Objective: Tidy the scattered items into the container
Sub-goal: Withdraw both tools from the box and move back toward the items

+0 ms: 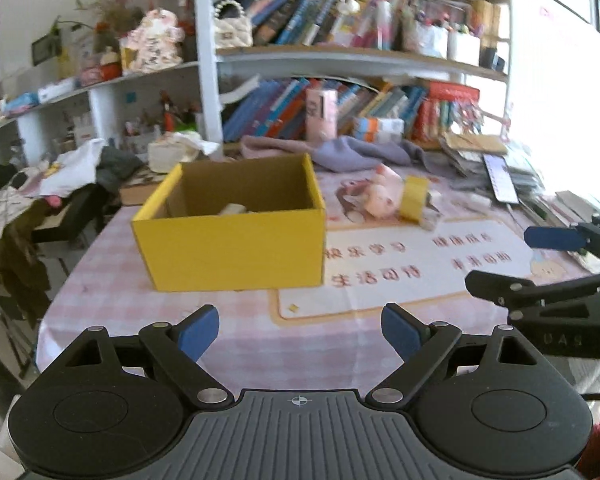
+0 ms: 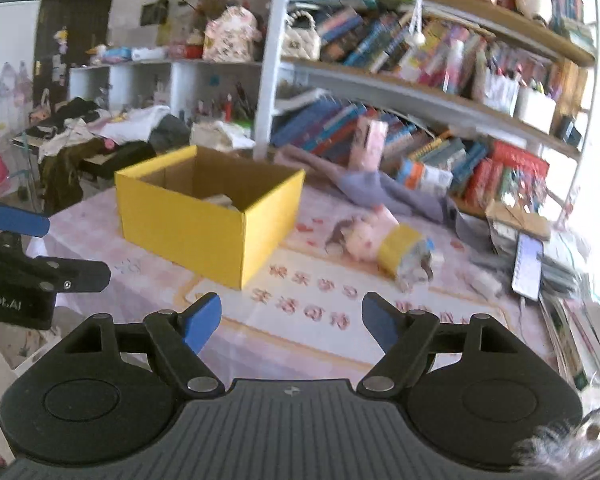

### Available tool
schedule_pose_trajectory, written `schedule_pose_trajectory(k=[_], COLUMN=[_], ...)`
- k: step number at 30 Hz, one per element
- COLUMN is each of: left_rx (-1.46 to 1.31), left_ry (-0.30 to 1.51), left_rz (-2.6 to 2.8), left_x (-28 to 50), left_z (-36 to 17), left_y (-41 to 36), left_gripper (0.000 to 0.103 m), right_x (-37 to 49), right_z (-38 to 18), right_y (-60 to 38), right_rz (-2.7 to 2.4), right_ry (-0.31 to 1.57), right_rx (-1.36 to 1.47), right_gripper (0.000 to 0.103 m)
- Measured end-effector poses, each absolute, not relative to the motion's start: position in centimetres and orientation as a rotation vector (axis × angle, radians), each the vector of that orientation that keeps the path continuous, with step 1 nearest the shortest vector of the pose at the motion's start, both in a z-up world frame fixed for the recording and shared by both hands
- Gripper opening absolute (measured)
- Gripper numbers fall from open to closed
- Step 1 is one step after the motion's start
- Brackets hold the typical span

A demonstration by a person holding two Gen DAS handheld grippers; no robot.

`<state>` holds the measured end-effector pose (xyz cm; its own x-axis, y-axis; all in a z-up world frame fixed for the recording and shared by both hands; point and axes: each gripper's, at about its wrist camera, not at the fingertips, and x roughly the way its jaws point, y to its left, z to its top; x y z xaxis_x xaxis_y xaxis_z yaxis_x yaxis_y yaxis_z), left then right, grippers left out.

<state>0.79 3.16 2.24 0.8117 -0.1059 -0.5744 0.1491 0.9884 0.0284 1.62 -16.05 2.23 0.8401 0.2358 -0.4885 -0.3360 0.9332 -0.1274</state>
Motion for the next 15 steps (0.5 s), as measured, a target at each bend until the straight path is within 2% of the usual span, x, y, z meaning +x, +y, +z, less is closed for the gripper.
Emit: schedule_pose_trajectory(k=[2, 7, 15], left_rx=[0.09, 0.121, 0.134], left_ry=[0.618, 0.639, 0.659], left_rz=[-0.151, -0.179, -0.22], left_x=[0.6, 0.3, 0.5], left_z=[1.9, 1.4, 1.2], left_y=[2.7, 1.6, 0.1], left_gripper=[0.097, 0.097, 0.098], right_x=[1.4, 0.8, 0.8], right_z=[2.1, 1.6, 1.6], right_y=[-16.5, -17.0, -17.9], right_rz=[0.291, 0.284, 0.265], right_ry=[0.492, 0.504, 0.52], right_rx=[-0.203, -0.197, -0.209], right_gripper=[0.08, 0.084, 0.086])
